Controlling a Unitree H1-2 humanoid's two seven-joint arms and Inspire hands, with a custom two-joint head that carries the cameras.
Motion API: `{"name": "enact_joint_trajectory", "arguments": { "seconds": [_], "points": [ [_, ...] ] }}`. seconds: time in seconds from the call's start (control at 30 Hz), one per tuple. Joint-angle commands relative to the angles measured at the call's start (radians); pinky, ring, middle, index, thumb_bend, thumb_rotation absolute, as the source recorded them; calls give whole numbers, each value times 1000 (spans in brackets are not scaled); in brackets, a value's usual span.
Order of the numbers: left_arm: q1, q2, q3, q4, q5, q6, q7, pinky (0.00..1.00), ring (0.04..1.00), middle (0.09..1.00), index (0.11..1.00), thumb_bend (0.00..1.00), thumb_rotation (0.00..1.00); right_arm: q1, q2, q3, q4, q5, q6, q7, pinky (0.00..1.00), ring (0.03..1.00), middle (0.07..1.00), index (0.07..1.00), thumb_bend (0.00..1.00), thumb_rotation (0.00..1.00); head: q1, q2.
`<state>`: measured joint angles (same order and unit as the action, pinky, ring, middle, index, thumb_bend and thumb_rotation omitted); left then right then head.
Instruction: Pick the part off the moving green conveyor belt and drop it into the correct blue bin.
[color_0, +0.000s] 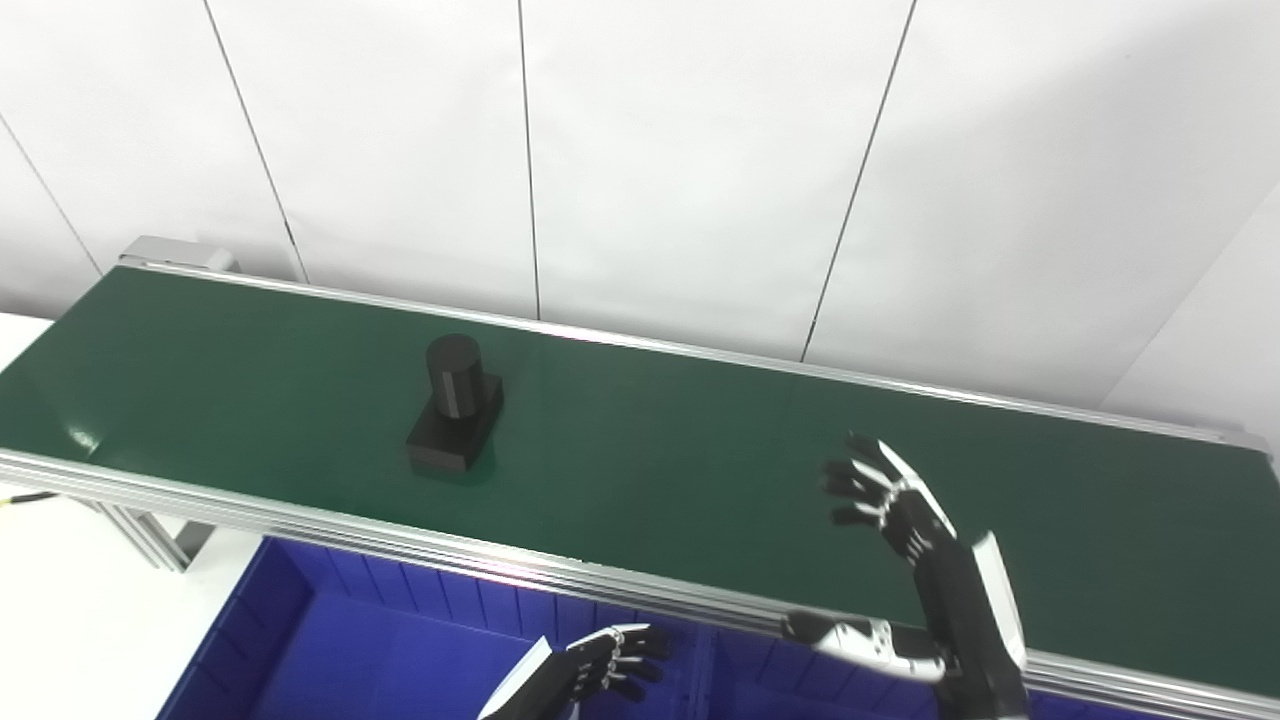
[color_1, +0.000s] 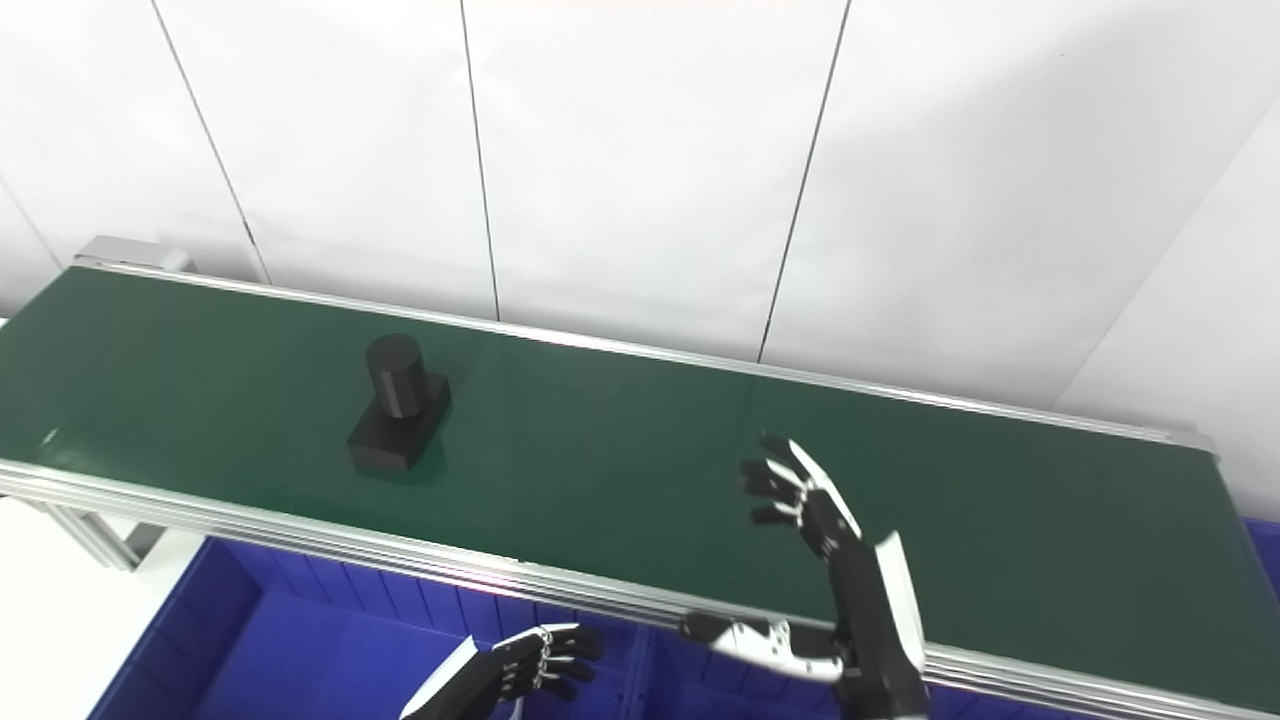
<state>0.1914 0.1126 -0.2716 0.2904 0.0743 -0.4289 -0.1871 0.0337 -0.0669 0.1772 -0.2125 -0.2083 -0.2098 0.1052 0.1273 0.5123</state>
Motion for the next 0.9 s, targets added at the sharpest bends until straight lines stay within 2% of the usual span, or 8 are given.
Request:
{"name": "enact_joint_trajectory", "arguments": {
  "seconds": [0.0,0.4,0.63,0.87],
  "points": [
    [-19,-7,0,-18,-18,-41,9,686,751,807,814,942,273,-56,20,7,-24,-31,52,2,658,762,800,882,863,398,0,-1],
    [-24,-11,15,-10,-50,-41,-13,694,753,793,796,923,261,-248,60,65,57,-164,262,21,664,783,818,886,855,410,-24,6],
    [-30,-14,19,-2,-61,-41,-27,692,750,785,789,912,250,-336,87,74,145,-182,288,5,691,788,821,882,877,426,-34,10],
    [-33,-19,19,4,-48,-41,-16,697,749,784,784,921,266,-451,100,109,258,-237,332,7,687,784,819,888,876,439,-37,11]
  ]
}}
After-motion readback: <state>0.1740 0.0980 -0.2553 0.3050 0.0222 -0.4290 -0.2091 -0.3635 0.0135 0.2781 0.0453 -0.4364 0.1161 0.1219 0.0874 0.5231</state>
